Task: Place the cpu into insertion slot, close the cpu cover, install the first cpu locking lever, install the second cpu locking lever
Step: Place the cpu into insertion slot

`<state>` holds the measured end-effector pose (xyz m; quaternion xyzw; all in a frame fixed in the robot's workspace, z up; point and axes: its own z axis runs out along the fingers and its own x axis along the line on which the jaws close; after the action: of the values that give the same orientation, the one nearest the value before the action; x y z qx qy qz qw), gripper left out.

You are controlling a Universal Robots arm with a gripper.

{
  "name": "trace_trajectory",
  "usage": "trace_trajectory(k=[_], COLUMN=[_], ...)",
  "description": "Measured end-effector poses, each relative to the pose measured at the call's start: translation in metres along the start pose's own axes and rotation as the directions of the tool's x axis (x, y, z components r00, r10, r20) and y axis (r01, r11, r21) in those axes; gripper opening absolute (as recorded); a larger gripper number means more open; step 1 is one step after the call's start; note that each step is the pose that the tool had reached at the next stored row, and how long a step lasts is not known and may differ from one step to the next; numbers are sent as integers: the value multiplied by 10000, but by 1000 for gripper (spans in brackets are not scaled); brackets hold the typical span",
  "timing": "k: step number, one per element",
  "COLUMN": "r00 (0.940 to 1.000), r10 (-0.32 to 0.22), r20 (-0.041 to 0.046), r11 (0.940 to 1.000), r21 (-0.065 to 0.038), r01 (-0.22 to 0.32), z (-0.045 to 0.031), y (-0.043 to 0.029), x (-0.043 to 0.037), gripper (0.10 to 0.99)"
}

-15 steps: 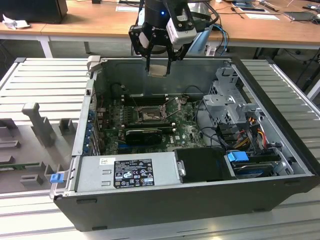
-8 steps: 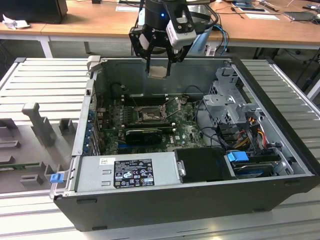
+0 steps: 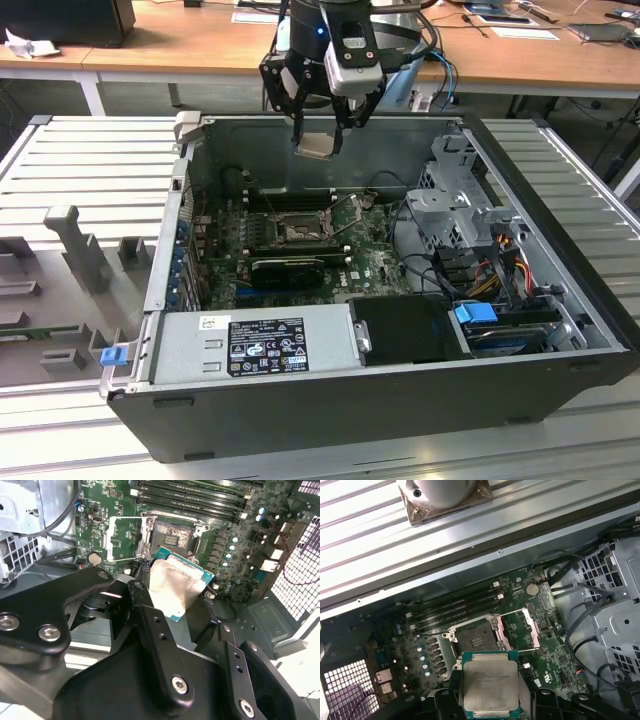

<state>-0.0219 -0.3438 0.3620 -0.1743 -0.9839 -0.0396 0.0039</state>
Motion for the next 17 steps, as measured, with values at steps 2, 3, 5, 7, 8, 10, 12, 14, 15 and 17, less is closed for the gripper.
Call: trace_trajectory(k=[2,3,5,7,8,10,12,14,15,17], r00=[9996,9990,9972,9945,9922,9898,9858,9813,9798,9767], r10=[271,435,743,1045,1241,1417,1672,1920,1993,2138], r20=[21,33,57,79,93,106,126,144,149,159], r11=[9996,9991,9972,9945,9923,9899,9859,9814,9799,9769], r21=[-6,-11,-19,-27,-33,-38,-45,-53,-57,-62], r01=[-271,-435,-743,-1045,-1241,-1417,-1672,-1920,-1992,-2137], z=[4,7,12,17,21,25,29,33,34,36], y=[0,-1,-1,-1,-2,-2,-2,-3,-3,-3], x=[0,0,0,0,0,-1,0,-1,-1,-1], gripper=[529,529,529,529,529,529,529,529,529,529])
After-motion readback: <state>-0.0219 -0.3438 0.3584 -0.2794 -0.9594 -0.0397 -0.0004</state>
